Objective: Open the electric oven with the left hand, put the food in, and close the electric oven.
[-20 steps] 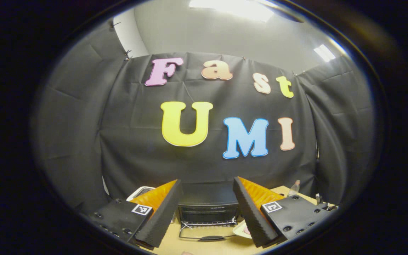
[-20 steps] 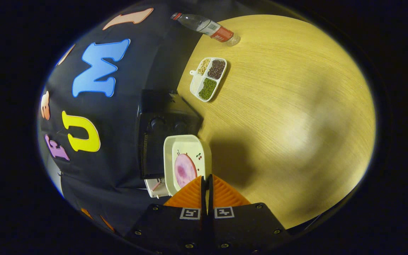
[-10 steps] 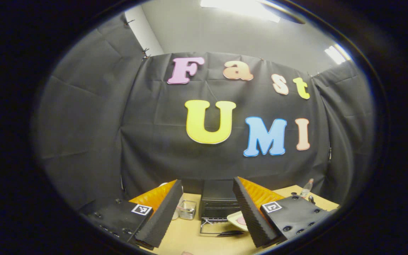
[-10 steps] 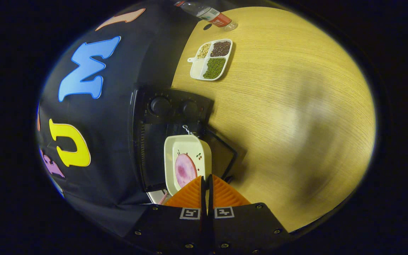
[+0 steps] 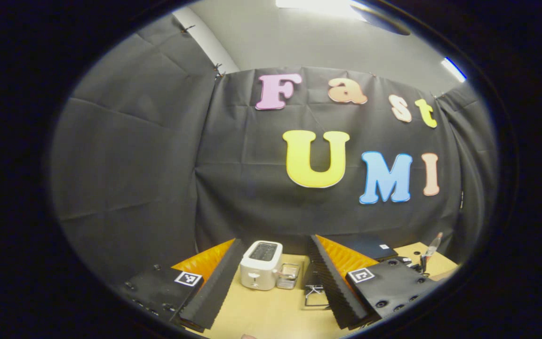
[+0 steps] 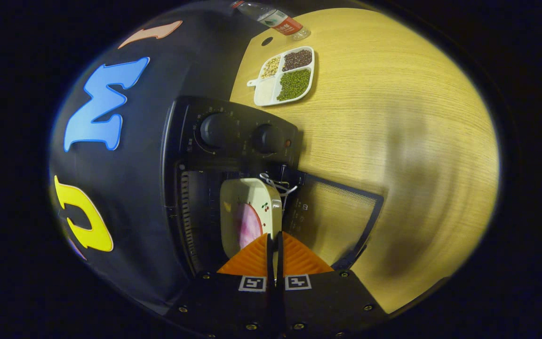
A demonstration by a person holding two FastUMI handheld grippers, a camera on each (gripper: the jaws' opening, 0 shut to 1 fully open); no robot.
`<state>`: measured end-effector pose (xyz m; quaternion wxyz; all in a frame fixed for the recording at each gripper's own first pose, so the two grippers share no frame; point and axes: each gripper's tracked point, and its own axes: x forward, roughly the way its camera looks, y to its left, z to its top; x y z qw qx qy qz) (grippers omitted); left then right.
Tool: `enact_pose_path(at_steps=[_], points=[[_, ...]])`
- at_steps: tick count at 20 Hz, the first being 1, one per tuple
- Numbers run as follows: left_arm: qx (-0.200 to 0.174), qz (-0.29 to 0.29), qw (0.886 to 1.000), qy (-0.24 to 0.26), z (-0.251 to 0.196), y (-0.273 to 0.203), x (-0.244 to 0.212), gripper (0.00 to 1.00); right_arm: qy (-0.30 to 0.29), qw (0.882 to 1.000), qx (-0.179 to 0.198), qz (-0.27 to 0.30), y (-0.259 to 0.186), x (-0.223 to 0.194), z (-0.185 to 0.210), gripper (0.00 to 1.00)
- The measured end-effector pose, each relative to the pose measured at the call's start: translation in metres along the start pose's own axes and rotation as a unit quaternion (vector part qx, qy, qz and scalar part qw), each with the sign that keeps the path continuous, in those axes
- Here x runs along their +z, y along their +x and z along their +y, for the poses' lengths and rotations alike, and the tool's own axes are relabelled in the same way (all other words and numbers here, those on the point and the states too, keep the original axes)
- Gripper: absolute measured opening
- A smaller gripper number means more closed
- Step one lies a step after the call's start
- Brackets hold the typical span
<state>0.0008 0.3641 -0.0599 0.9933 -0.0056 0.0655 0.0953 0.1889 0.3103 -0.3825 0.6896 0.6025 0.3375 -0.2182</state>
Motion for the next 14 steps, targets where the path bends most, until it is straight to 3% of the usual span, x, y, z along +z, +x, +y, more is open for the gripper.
enact_pose_path(at_steps=[7, 12, 14], points=[[0.029, 0.014, 0.999, 0.004, 0.033, 0.009, -0.012, 1.0, 0.06, 0.998, 0.003, -0.028, 0.044, -0.02, 0.03, 0.0], [0.039, 0.021, 0.999, 0.005, 0.045, 0.016, -0.014, 0.92, 0.076, 0.996, 0.016, -0.04, 0.065, -0.023, 0.048, 0.01], [0.04, 0.02, 0.999, 0.004, 0.041, 0.019, -0.016, 1.0, 0.075, 0.996, 0.025, -0.04, 0.065, -0.02, 0.052, 0.02]])
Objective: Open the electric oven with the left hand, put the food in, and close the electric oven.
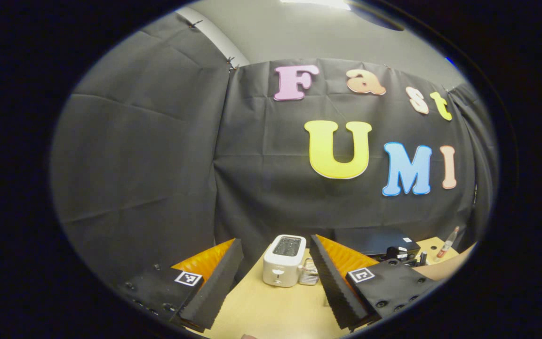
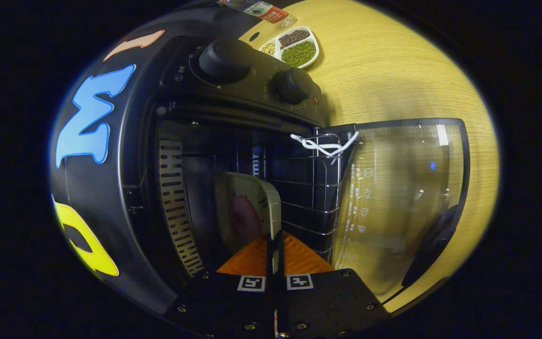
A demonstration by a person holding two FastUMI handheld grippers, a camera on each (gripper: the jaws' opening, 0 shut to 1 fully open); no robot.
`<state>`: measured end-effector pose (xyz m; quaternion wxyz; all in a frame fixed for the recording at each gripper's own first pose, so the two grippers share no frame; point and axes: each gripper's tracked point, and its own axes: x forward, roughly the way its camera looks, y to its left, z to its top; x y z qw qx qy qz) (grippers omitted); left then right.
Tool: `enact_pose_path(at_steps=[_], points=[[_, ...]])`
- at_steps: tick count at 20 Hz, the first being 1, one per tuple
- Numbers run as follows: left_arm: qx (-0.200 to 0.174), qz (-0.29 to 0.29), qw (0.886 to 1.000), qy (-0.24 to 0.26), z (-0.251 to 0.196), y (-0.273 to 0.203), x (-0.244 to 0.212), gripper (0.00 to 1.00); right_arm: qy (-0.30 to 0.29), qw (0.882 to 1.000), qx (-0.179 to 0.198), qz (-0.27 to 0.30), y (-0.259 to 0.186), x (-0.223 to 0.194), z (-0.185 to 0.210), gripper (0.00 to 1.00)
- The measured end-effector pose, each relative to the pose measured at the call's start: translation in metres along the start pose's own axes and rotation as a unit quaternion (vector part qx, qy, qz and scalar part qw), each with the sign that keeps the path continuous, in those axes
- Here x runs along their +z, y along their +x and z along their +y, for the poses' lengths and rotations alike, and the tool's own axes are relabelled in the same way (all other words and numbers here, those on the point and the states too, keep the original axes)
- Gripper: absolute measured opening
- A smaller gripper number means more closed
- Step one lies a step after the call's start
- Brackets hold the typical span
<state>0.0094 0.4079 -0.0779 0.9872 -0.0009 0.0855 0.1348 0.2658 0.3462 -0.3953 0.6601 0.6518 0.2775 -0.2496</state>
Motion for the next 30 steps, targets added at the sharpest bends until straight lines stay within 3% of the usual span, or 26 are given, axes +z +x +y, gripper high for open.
enact_pose_path(at_steps=[5, 7, 8, 9, 13, 14, 16, 20, 23, 26, 30], points=[[-0.019, -0.001, 1.0, -0.003, -0.025, 0.006, -0.002, 1.0, -0.044, 0.998, 0.009, 0.032, -0.012, 0.0, -0.004, 0.13], [-0.031, -0.003, 1.0, -0.003, -0.039, 0.008, -0.001, 1.0, -0.078, 0.995, 0.009, 0.057, -0.026, -0.002, -0.008, 0.23], [-0.037, -0.003, 0.999, -0.005, -0.046, 0.009, -0.001, 0.97, -0.097, 0.993, 0.012, 0.064, -0.034, 0.001, -0.008, 0.14], [-0.043, -0.003, 0.999, -0.007, -0.054, 0.009, -0.001, 0.97, -0.118, 0.991, 0.015, 0.066, -0.043, 0.005, -0.008, 0.26], [-0.072, -0.007, 0.997, -0.014, -0.093, 0.01, 0.001, 0.95, -0.215, 0.973, 0.03, 0.072, -0.08, 0.028, -0.003, 0.28], [-0.079, -0.007, 0.997, -0.015, -0.102, 0.01, 0.0, 1.0, -0.239, 0.967, 0.041, 0.077, -0.091, 0.033, 0.003, 0.28], [-0.098, -0.007, 0.995, -0.017, -0.127, 0.008, 0.001, 0.97, -0.276, 0.956, 0.059, 0.084, -0.114, 0.047, 0.01, 0.29], [-0.135, -0.005, 0.991, -0.02, -0.176, 0.005, 0.001, 1.0, -0.334, 0.936, 0.084, 0.069, -0.159, 0.084, 0.022, 0.28], [-0.157, -0.007, 0.987, -0.018, -0.208, -0.001, 0.002, 0.91, -0.404, 0.908, 0.107, 0.042, -0.197, 0.119, 0.033, 0.28], [-0.171, -0.005, 0.985, -0.017, -0.235, -0.009, 0.004, 0.91, -0.462, 0.877, 0.133, -0.006, -0.237, 0.153, 0.049, 0.28], [-0.183, -0.008, 0.983, -0.013, -0.267, -0.023, 0.008, 0.91, -0.542, 0.82, 0.175, -0.05, -0.283, 0.184, 0.069, 0.28]])
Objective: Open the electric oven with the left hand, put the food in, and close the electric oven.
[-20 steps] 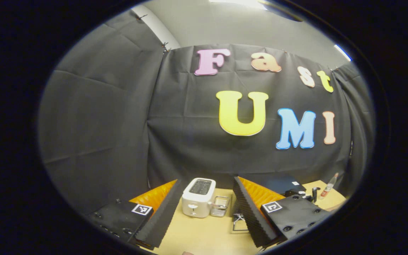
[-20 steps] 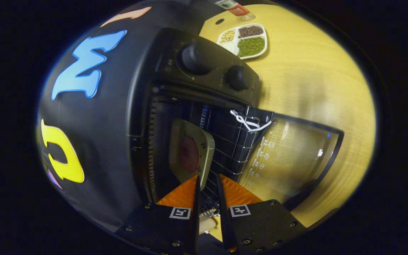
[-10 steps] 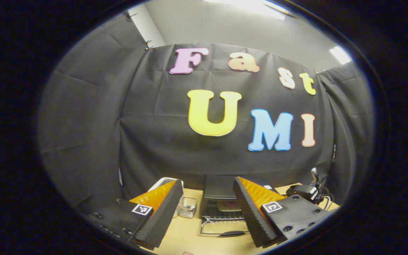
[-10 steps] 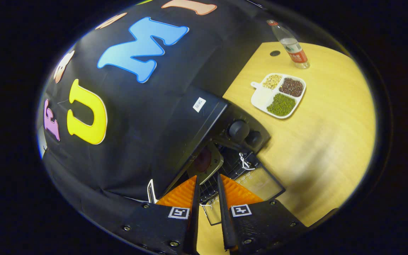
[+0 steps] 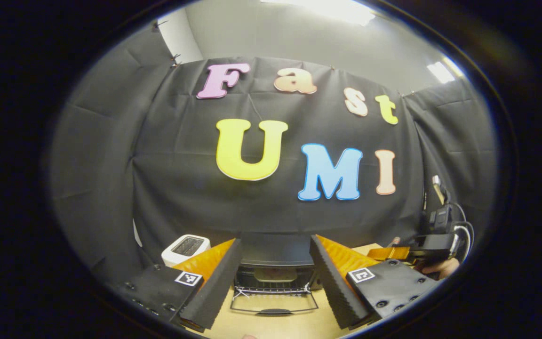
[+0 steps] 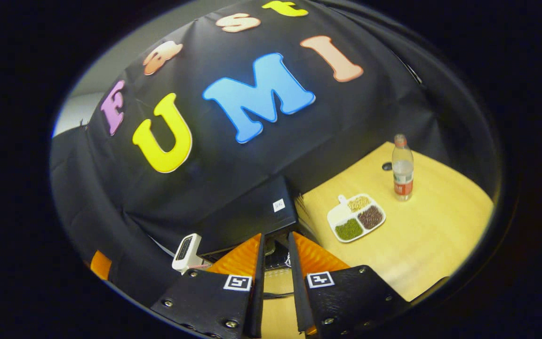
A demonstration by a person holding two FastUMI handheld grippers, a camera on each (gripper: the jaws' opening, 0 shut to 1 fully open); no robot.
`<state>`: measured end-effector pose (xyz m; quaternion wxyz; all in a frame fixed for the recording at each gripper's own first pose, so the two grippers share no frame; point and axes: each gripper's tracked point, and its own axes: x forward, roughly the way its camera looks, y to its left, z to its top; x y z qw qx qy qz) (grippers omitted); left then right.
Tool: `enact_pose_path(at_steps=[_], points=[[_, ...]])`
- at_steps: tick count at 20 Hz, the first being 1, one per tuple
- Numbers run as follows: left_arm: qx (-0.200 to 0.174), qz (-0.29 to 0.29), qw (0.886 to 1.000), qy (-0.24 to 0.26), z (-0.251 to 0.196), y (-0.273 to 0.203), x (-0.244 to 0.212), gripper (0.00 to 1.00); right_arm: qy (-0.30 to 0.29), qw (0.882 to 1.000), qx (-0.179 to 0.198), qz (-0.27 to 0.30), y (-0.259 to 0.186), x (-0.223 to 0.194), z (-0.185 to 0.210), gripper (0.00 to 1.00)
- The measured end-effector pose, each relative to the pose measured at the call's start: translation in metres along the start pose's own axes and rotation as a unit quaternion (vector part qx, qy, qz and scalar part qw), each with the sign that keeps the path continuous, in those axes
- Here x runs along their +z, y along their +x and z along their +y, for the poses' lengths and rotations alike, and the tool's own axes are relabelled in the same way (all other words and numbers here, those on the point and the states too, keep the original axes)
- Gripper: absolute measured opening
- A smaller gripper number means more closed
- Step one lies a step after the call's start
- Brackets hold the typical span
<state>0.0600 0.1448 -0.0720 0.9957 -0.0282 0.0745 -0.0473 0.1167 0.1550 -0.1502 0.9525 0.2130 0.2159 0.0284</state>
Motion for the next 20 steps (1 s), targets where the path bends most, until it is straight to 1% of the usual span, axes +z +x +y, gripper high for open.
enact_pose_path(at_steps=[2, 4, 5, 7, 8, 9, 10, 11, 12, 15, 16, 19, 20], points=[[-0.005, -0.002, 1.0, 0.005, -0.015, -0.002, 0.002, 0.92, -0.038, 0.999, 0.007, -0.027, -0.025, 0.023, -0.003, 0.29], [-0.008, -0.005, 1.0, 0.01, -0.029, -0.005, 0.006, 0.95, -0.079, 0.995, 0.014, -0.065, -0.053, 0.044, -0.007, 0.28], [-0.009, -0.006, 1.0, 0.012, -0.034, -0.007, 0.008, 0.97, -0.098, 0.991, 0.018, -0.088, -0.064, 0.057, -0.007, 0.28], [-0.01, -0.008, 1.0, 0.016, -0.045, -0.009, 0.01, 1.0, -0.145, 0.98, 0.02, -0.134, -0.093, 0.084, -0.006, 0.28], [-0.011, -0.01, 1.0, 0.017, -0.05, -0.01, 0.011, 1.0, -0.166, 0.973, 0.027, -0.155, -0.104, 0.095, -0.003, 0.4], [-0.011, -0.009, 1.0, 0.016, -0.054, -0.009, 0.009, 1.0, -0.18, 0.968, 0.037, -0.171, -0.112, 0.102, 0.003, 0.57], [-0.014, -0.001, 1.0, 0.008, -0.06, -0.008, 0.004, 0.96, -0.187, 0.964, 0.038, -0.185, -0.121, 0.11, 0.005, 0.7], [-0.018, 0.01, 1.0, -0.003, -0.065, -0.006, -0.005, 1.0, -0.191, 0.961, 0.037, -0.195, -0.126, 0.115, 0.003, 0.88], [-0.016, 0.019, 1.0, -0.01, -0.068, -0.005, -0.012, 1.0, -0.191, 0.96, 0.04, -0.202, -0.13, 0.119, 0.002, 0.9], [-0.016, 0.035, 0.999, -0.007, -0.073, -0.004, -0.025, 0.92, -0.192, 0.957, 0.041, -0.213, -0.138, 0.124, 0.0, 0.9], [-0.019, 0.048, 0.999, -0.003, -0.077, -0.003, -0.032, 1.0, -0.196, 0.956, 0.039, -0.214, -0.14, 0.123, -0.003, 0.91], [-0.031, 0.092, 0.995, -0.004, -0.086, 0.001, -0.062, 1.0, -0.196, 0.96, 0.04, -0.195, -0.136, 0.111, -0.009, 0.9], [-0.033, 0.108, 0.994, -0.005, -0.09, 0.002, -0.074, 0.92, -0.194, 0.962, 0.039, -0.187, -0.135, 0.106, -0.012, 0.91]])
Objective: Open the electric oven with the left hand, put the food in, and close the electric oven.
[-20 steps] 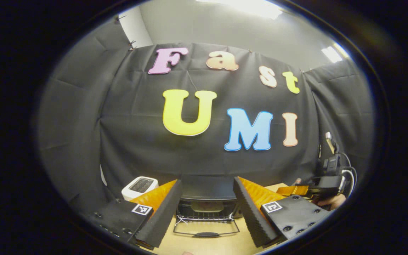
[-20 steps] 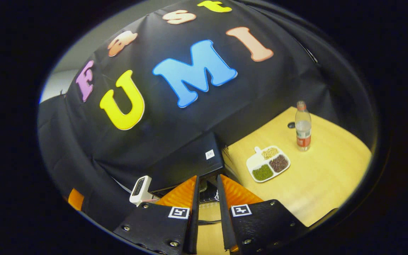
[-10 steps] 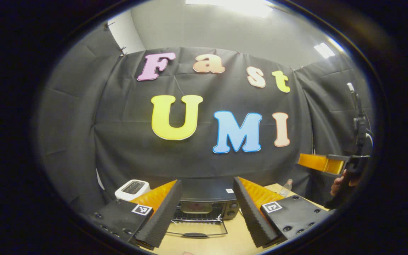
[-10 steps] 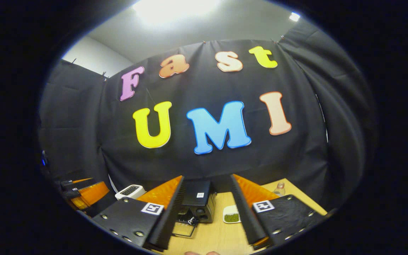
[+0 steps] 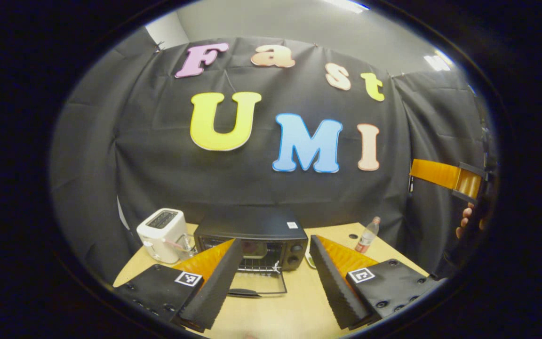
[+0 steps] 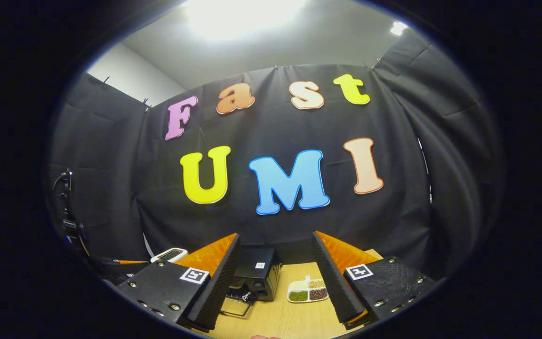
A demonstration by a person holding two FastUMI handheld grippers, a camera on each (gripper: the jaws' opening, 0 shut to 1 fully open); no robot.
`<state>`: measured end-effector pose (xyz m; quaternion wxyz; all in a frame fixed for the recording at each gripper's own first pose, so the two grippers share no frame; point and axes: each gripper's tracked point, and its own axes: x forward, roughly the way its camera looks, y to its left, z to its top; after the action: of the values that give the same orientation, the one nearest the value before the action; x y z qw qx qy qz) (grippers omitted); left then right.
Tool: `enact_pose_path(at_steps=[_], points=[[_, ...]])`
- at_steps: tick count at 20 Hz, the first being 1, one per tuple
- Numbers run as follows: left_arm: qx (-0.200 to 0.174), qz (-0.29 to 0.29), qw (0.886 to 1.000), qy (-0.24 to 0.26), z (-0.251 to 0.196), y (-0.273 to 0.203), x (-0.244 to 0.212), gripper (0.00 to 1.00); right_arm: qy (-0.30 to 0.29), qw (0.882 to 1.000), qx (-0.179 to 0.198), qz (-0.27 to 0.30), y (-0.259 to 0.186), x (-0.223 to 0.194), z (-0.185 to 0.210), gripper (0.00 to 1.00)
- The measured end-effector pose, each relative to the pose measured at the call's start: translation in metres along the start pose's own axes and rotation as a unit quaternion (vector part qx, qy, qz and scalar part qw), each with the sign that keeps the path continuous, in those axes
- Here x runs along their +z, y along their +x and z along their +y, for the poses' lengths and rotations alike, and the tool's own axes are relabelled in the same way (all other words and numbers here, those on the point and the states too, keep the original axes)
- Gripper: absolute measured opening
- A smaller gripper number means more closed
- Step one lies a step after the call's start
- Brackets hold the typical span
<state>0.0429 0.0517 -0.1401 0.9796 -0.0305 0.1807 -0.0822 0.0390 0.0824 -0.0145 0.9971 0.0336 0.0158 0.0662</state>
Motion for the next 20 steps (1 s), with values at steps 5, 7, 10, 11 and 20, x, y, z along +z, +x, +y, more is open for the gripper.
enact_pose_path(at_steps=[5, 7, 10, 11, 20], points=[[0.015, 0.108, 0.994, -0.005, 0.012, 0.012, -0.067, 0.97, 0.006, 1.0, 0.0, 0.027, -0.003, -0.023, -0.005, 0.9], [0.017, 0.149, 0.989, -0.009, 0.018, 0.013, -0.092, 1.0, 0.008, 0.999, -0.004, 0.034, -0.003, -0.029, -0.01, 0.91], [0.018, 0.211, 0.977, -0.005, 0.02, 0.018, -0.128, 0.97, 0.018, 0.999, -0.013, 0.047, -0.003, -0.038, -0.019, 0.91], [0.018, 0.231, 0.973, -0.003, 0.021, 0.016, -0.143, 0.97, 0.022, 0.998, -0.016, 0.052, -0.003, -0.043, -0.022, 0.91], [0.018, 0.379, 0.925, 0.032, 0.046, 0.03, -0.242, 0.98, 0.038, 0.995, -0.052, 0.077, -0.005, -0.063, -0.052, 0.91]])
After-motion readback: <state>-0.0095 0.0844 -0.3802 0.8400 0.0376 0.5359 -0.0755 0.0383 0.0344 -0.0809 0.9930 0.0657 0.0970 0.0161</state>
